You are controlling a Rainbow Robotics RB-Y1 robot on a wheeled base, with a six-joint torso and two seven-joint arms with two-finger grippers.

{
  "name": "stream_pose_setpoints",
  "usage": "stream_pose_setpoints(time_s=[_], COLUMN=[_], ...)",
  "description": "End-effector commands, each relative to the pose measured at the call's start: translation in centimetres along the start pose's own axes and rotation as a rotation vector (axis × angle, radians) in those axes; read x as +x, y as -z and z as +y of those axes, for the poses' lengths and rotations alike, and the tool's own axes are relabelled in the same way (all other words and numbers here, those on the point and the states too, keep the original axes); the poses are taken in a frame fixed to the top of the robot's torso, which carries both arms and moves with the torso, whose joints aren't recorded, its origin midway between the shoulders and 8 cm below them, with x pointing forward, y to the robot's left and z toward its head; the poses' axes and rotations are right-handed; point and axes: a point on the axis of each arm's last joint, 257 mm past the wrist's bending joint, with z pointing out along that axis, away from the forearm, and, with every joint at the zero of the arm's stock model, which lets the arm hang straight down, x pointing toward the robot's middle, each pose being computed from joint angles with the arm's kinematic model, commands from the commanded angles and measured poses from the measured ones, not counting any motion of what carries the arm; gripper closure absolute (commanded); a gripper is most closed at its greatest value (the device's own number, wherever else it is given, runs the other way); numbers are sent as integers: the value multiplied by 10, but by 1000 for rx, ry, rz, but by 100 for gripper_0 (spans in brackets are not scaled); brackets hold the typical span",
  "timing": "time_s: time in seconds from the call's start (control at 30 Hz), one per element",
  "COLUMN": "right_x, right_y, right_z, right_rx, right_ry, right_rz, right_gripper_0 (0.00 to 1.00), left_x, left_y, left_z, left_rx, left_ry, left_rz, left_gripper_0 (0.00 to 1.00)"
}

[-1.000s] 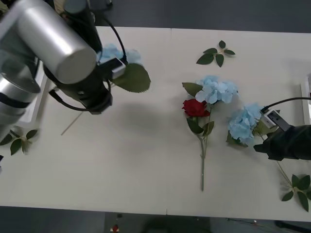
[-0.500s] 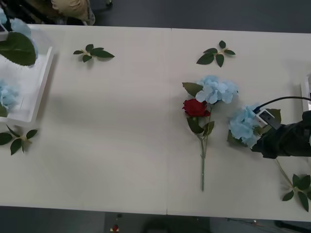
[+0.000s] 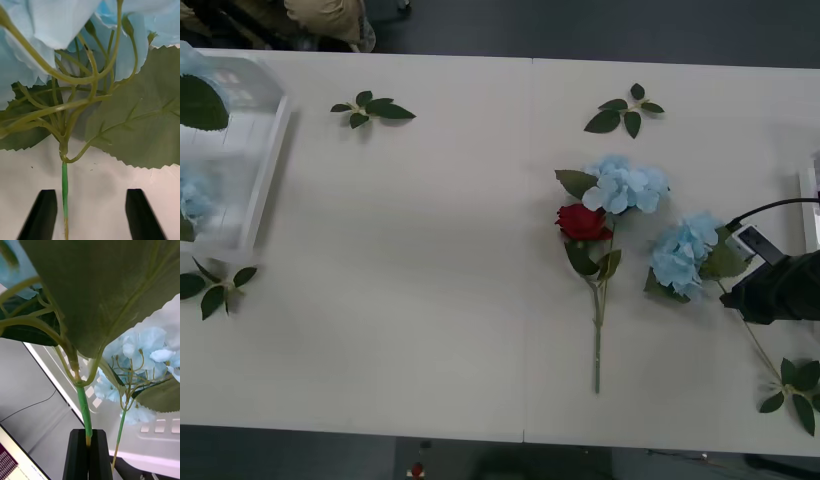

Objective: Put the red flowers into the right box and the blue flowers into the left box

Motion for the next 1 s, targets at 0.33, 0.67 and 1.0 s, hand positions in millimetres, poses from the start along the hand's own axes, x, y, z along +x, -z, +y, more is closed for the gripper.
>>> stream_pose_setpoints(time_s=[0.33,0.67,1.0], right_x=[0,0,-16], right_y=[-10,-32,-24], right_z=[5,10,6], right_rx=[-3,6,7], right_ry=[-50,-4,18], right_rz=[-6,1,-32], right_gripper_0=[71,100,100], left_x=[-23,-49,-138], left_y=[-13,47,132], left_z=[29,6,-93], left_rx=[-118,183,483], left_ry=[-40,-67,-33], left_rz=[-100,-336,-686], left_gripper_0=[25,15,15])
